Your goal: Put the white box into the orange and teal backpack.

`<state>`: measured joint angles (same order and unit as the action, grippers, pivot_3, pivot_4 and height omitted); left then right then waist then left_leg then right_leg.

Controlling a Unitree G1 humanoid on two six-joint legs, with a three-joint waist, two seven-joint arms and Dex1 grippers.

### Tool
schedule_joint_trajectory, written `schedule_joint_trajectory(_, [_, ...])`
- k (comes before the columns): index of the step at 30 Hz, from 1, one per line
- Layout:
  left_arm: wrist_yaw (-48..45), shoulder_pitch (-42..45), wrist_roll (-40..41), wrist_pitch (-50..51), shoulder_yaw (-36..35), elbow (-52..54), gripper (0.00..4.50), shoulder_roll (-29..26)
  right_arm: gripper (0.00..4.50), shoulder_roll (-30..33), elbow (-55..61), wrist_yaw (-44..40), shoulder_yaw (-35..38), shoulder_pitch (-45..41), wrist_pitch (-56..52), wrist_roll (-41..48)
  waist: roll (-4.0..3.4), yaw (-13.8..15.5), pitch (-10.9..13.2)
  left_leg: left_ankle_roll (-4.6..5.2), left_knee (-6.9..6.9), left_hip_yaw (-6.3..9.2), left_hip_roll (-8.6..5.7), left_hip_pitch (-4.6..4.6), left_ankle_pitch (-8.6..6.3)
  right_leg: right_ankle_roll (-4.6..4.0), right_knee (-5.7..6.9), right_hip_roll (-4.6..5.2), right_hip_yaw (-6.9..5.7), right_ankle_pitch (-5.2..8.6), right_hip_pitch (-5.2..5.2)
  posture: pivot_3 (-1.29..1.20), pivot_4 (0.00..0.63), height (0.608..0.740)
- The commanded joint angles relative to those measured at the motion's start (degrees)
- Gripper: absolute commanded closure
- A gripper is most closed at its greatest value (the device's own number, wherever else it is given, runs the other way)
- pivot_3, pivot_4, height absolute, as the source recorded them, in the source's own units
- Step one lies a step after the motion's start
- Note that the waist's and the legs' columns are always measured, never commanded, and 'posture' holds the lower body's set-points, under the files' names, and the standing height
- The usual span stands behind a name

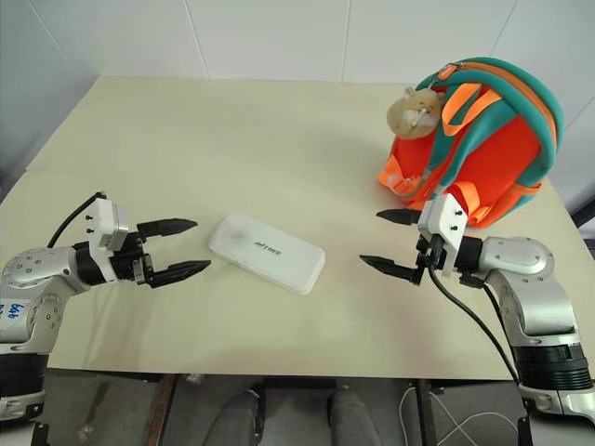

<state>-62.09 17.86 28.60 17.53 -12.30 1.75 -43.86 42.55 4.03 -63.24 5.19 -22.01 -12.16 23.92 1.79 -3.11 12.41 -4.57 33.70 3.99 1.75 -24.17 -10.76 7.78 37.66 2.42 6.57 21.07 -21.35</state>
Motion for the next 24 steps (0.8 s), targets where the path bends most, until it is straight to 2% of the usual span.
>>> schedule_joint_trajectory(1, [0.04, 1.49, -0.44, -1.83, -0.37, 0.28, 0.00, -0.31, 0.01, -0.27, 1.28, 0.79, -0.02, -1.76, -0.46, 0.26, 0.00, -0.01, 0.00, 0.00, 0.01, 0.00, 0.00, 0.00, 0.00, 0.00, 0.01, 0.00, 0.00, 0.00, 0.00, 0.00, 0.150, 0.740])
schedule_joint_trajectory(7, [-0.12, 4.57, -2.69, -4.99, 0.21, -4.68, 0.00, -0.17, 0.01, -0.86, -0.60, -0.12, -3.87, -2.08, -0.35, -2.46, 0.00, 0.04, 0.00, 0.00, 0.11, 0.00, -0.01, 0.01, 0.00, 0.00, 0.08, -0.01, 0.00, 0.00, 0.01, 0.00, 0.150, 0.740])
schedule_joint_trajectory(8, [-0.07, 5.67, -3.37, -5.83, 0.20, -6.91, 0.19, -0.29, 0.19, -1.29, -0.58, 0.06, -4.83, -1.65, -0.30, -3.03, 0.00, 0.05, 0.00, 0.00, 0.11, 0.00, -0.01, 0.00, 0.00, 0.00, 0.08, 0.00, 0.00, 0.00, 0.01, 0.00, 0.150, 0.740])
schedule_joint_trajectory(10, [0.14, 8.14, -5.19, -8.84, 0.38, -11.86, 0.62, -0.48, 0.64, -2.32, -0.40, 0.40, -6.48, -0.54, -0.10, -3.70, 0.00, 0.06, 0.00, 0.00, 0.10, 0.01, -0.01, 0.00, 0.00, 0.00, 0.08, -0.02, -0.01, 0.00, 0.00, 0.00, 0.150, 0.740])
schedule_joint_trajectory(15, [0.34, 13.09, -9.28, -14.98, 1.61, -22.25, 2.18, -0.62, 2.35, -4.59, -0.38, 1.28, -9.87, 2.52, 1.47, -6.32, 0.00, 0.05, 0.00, 0.00, 0.12, 0.02, -0.04, -0.02, 0.00, 0.01, 0.08, 0.00, -0.02, 0.00, 0.00, 0.00, 0.150, 0.740])
schedule_joint_trajectory(20, [6.00, 19.81, -16.94, -21.55, 4.74, -36.17, 3.80, 0.81, 4.11, -9.07, -3.29, 3.46, -13.65, 5.24, 4.35, -9.82, 0.02, 0.06, -0.01, 0.00, 0.20, 0.08, -0.01, 0.01, 0.00, 0.02, 0.21, -0.08, -0.06, -0.01, -0.01, 0.00, 0.150, 0.740])
schedule_joint_trajectory(21, [5.99, 20.52, -17.63, -22.39, 5.36, -37.88, 3.81, 1.25, 4.47, -9.88, -3.39, 4.12, -13.88, 5.29, 4.87, -10.43, 0.01, 0.02, -0.01, 0.00, 0.23, 0.08, -0.01, 0.00, 0.00, 0.02, 0.24, -0.08, -0.05, -0.01, -0.01, 0.00, 0.150, 0.740])
schedule_joint_trajectory(24, [6.33, 22.18, -19.05, -23.88, 6.43, -41.71, 3.81, 2.28, 4.47, -11.41, -3.35, 5.34, -14.31, 5.01, 5.05, -11.28, 0.01, -0.06, -0.01, 0.00, 0.26, 0.03, -0.03, 0.00, 0.00, 0.08, 0.24, -0.05, 0.00, -0.04, 0.00, 0.00, 0.150, 0.740])
